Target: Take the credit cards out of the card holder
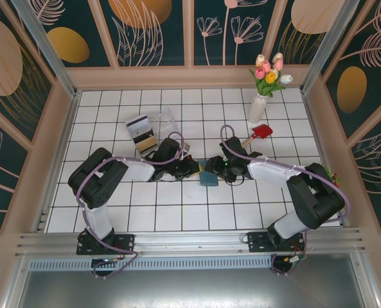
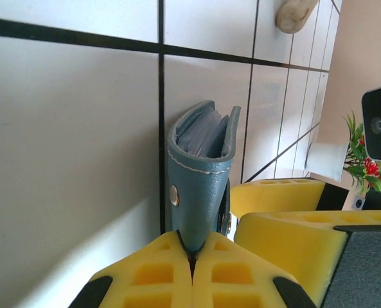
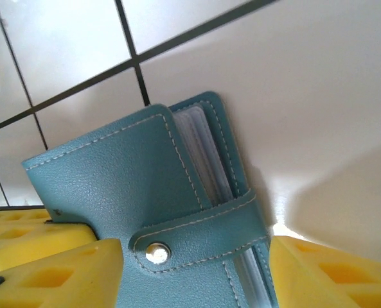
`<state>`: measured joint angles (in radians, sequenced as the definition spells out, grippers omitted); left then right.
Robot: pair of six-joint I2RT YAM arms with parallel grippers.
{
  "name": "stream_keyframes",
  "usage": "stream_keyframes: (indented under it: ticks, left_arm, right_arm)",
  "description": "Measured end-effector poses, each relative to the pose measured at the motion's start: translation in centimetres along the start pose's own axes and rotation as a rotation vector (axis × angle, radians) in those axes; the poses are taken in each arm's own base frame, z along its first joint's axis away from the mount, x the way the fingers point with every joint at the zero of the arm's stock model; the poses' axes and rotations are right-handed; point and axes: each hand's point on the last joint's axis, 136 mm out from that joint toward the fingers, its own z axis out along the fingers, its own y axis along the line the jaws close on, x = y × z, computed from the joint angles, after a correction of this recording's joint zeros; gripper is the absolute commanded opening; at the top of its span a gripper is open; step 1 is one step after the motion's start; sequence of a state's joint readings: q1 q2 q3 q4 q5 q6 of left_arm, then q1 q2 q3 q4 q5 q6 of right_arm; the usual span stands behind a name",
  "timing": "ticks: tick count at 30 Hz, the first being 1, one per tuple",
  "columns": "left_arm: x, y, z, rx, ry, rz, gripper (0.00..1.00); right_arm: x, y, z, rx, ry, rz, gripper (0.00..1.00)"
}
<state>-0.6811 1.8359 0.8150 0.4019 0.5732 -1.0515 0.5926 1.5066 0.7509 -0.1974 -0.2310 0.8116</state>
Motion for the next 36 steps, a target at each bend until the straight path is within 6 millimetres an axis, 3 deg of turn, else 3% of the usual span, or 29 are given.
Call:
stream_keyframes:
  ticks: [4, 10, 28, 36]
  left_arm:
    - [-0.2, -0.8, -0.8, -0.007, -0.019, 0.045, 0.00]
    - [-0.3, -0.8, -1.1, -0.021, -0.025, 0.065, 0.00]
    - [-0.2, 0.2, -1.3, -0.081, -0.027, 0.083, 0.00]
    - [-0.6, 0.1, -1.5, -0.149, -0.049, 0.147, 0.00]
  right_arm:
    - [-0.3, 0.7, -0.3, -0.003, -0.006, -0.037, 0.59]
    - [0.1, 2.3, -0.1, -0.014, 0.004, -0.097, 0.64]
    - [0.3, 1.2, 1.0, 0.057, 0.005, -0.094, 0.59]
    - [-0.4, 0.7, 0.9, 0.080, -0.027, -0.085, 0.56]
